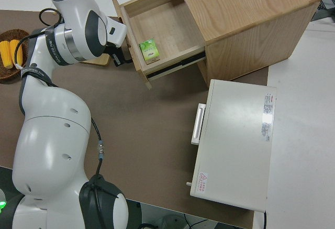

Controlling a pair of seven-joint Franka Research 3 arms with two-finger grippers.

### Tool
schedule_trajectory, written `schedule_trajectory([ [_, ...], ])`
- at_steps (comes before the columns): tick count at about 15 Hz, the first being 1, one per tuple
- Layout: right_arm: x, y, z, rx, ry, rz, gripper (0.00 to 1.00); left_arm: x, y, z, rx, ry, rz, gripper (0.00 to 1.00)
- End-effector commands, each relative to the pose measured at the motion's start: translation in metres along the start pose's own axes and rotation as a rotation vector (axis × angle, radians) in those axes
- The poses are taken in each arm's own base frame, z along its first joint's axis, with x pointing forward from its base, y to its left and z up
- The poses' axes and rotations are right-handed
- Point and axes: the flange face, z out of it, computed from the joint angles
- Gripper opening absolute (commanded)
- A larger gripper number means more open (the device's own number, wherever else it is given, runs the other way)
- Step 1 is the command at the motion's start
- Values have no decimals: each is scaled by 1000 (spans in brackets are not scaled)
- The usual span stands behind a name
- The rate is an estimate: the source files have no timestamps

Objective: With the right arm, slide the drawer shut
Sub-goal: 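Push the wooden drawer away from the robot with the right arm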

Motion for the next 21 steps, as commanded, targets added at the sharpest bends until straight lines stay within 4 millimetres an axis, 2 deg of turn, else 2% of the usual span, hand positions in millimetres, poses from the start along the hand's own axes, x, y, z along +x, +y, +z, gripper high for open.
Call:
schedule_trajectory([
  [1, 41, -2, -5, 69, 38, 6, 0, 1, -1, -4, 16, -5, 11, 993],
  [7, 85, 8, -6, 137, 69, -11, 0, 1, -1, -3, 16, -7, 11, 993],
  [9, 102, 11, -13, 168, 87, -16, 0, 1, -1, -3, 16, -7, 11, 993],
  [12, 113, 11, -12, 181, 95, -15, 0, 1, -1, -3, 16, -7, 11, 993],
  [14, 133, 17, -10, 204, 95, -12, 0, 1, -1, -3, 16, -7, 11, 993],
  [21, 167, 32, -6, 229, 93, -57, 0, 1, -1, -4, 16, -5, 11, 993],
])
